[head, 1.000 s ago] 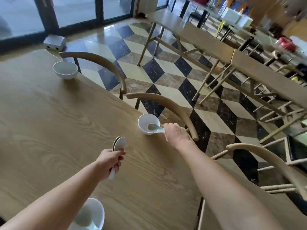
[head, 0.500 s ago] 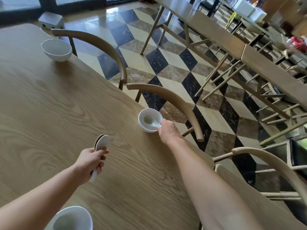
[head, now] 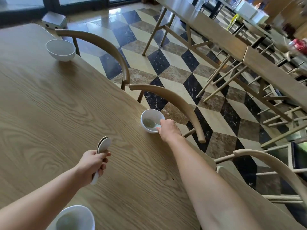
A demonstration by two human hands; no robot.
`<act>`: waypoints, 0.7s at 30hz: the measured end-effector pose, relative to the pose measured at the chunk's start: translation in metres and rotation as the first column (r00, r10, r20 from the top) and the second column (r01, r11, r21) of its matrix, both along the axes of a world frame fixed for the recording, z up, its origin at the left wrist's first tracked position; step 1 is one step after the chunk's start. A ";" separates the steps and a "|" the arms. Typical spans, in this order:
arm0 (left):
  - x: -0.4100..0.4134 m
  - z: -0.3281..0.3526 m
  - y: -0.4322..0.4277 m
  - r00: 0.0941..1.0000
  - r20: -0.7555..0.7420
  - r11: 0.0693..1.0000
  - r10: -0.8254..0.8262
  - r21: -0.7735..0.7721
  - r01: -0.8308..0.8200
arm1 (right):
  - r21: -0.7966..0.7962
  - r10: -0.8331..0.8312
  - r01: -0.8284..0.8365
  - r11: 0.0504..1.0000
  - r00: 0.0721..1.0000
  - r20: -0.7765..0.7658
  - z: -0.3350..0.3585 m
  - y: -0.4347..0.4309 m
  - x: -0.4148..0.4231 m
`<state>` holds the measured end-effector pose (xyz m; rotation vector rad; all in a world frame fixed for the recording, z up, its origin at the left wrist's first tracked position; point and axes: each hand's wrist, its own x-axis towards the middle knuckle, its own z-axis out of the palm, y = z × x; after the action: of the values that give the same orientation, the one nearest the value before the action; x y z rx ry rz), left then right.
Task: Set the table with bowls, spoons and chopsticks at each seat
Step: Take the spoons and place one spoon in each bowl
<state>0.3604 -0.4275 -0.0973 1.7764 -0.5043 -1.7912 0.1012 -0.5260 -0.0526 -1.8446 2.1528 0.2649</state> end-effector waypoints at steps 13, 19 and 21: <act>0.006 0.003 0.011 1.000 -0.011 1.000 0.001 0.006 -0.001 | -0.075 -0.068 0.068 0.995 0.998 0.003 -0.001 0.006 -0.005; 0.007 0.008 0.018 1.000 -0.002 1.000 0.003 0.000 -0.003 | -0.159 -0.048 0.035 0.987 0.996 -0.080 0.005 0.015 -0.008; 0.005 0.011 0.022 1.000 -0.004 1.000 0.000 0.002 0.000 | -0.190 -0.052 0.027 0.981 0.991 -0.124 0.013 0.021 -0.009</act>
<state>0.3657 -0.4057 -0.0861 1.7744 -0.5009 -1.7952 0.0922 -0.5052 -0.0397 -1.9304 2.3729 0.1811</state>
